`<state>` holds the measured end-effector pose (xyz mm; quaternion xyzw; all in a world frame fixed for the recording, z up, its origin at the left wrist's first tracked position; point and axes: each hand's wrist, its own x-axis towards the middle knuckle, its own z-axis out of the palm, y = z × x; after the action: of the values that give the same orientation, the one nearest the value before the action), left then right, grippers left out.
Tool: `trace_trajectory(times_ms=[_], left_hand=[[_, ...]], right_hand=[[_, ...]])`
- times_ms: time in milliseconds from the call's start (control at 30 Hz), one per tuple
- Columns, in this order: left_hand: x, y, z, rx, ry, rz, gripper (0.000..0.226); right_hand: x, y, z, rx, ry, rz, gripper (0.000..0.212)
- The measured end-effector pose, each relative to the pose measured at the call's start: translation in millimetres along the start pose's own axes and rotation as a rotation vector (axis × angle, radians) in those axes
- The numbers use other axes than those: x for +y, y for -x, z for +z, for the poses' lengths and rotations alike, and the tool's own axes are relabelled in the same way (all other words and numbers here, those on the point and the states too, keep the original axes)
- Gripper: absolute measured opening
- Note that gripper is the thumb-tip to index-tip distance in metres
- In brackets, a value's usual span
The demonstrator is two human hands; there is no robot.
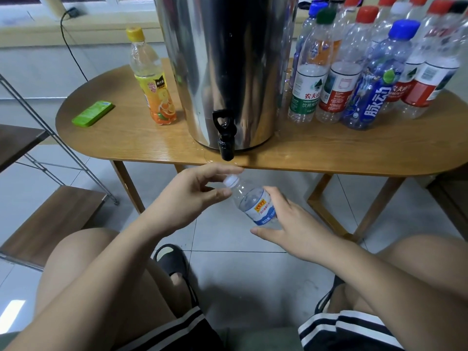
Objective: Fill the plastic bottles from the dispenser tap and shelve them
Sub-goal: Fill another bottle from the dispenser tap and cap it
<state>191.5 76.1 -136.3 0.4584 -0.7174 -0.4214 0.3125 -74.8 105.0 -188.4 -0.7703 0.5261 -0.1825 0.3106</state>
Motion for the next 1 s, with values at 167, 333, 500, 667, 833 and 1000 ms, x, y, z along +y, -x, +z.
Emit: trace_trajectory(times_ms=[167, 333, 500, 667, 833, 1000], left_hand=[[-9, -1, -4, 0.06, -0.158, -0.023, 0.022], [-11, -5, 1, 0.237, -0.301, -0.113, 0.033], [-20, -17, -24, 0.38, -0.489, -0.054, 0.031], [-24, -38, -51, 0.444, -0.618, -0.061, 0.028], [-33, -49, -64, 0.462, -0.628, -0.134, 0.034], [-32, -45, -68, 0.499, -0.564, -0.126, 0.041]], right_hand=[[-3, 0, 3, -0.033, 0.014, 0.004, 0.055], [0, -5, 9, 0.031, 0.088, -0.025, 0.057], [0, -10, 13, 0.072, 0.081, 0.012, 0.061], [-3, -18, 16, 0.066, -0.017, 0.051, 0.058], [-5, -24, 18, 0.093, -0.073, 0.075, 0.052], [-7, -31, 19, 0.119, -0.076, 0.102, 0.053]])
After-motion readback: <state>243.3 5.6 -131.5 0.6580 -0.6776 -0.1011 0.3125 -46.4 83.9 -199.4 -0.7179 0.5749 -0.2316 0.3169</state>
